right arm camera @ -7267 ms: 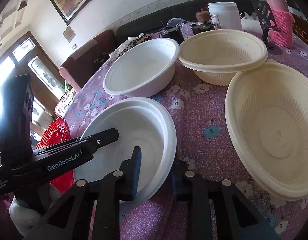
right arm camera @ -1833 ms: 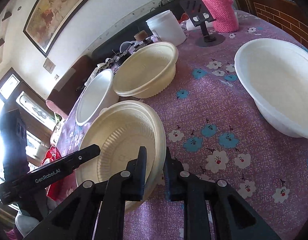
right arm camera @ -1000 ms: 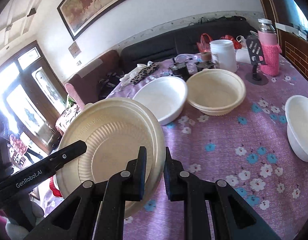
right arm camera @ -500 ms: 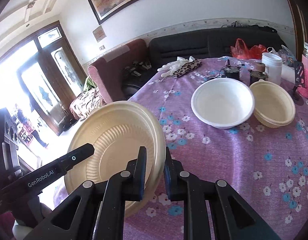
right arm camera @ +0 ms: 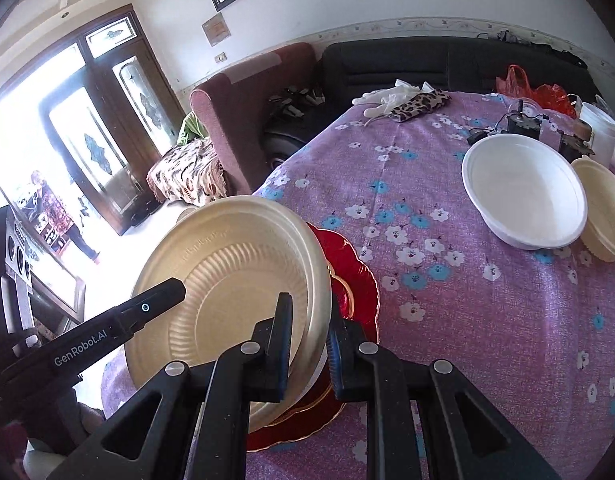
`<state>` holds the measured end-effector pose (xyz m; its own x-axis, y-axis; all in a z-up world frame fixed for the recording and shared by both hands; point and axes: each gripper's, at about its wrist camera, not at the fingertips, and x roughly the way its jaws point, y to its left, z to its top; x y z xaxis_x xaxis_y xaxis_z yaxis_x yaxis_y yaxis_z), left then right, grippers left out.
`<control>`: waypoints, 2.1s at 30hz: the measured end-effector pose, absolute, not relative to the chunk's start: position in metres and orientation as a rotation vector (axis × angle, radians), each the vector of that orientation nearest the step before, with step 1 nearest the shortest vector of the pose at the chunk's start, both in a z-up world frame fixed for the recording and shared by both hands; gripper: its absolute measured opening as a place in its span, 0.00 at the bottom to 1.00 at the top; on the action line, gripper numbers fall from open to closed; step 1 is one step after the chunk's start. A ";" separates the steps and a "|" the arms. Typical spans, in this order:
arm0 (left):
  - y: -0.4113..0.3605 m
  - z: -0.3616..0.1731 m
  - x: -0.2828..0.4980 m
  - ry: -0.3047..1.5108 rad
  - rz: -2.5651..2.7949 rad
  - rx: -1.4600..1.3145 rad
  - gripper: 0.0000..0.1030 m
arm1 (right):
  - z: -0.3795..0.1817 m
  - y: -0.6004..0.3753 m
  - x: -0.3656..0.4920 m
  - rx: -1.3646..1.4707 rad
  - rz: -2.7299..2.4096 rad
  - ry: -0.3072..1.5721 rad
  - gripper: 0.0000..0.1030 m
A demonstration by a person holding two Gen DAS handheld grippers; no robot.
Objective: Organize plates and bowls
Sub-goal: 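Lift the cream bowl and carry it over the red plate stack, then lower the cream bowl onto the stack and open both grippers, then move both grippers to the large white foam bowl and close on its rim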
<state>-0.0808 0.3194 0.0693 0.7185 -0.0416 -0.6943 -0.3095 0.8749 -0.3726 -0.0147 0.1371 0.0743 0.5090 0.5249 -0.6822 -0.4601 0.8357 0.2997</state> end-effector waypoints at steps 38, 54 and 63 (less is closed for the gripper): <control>0.319 0.099 -0.113 0.647 0.246 -0.442 0.66 | 0.070 0.125 -0.015 0.126 0.570 0.850 0.49; 0.228 0.160 -0.132 0.555 0.072 -0.266 0.93 | 0.121 0.023 -0.044 0.176 0.459 0.679 0.60; 0.199 0.172 -0.096 0.640 -0.043 -0.303 0.93 | 0.152 -0.108 -0.039 0.290 0.226 0.571 0.67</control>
<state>-0.0962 0.1990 0.1721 0.8027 -0.1326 -0.5815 -0.0534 0.9551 -0.2915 -0.0390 -0.1081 0.1522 0.8187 0.2883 -0.4967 -0.1289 0.9350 0.3303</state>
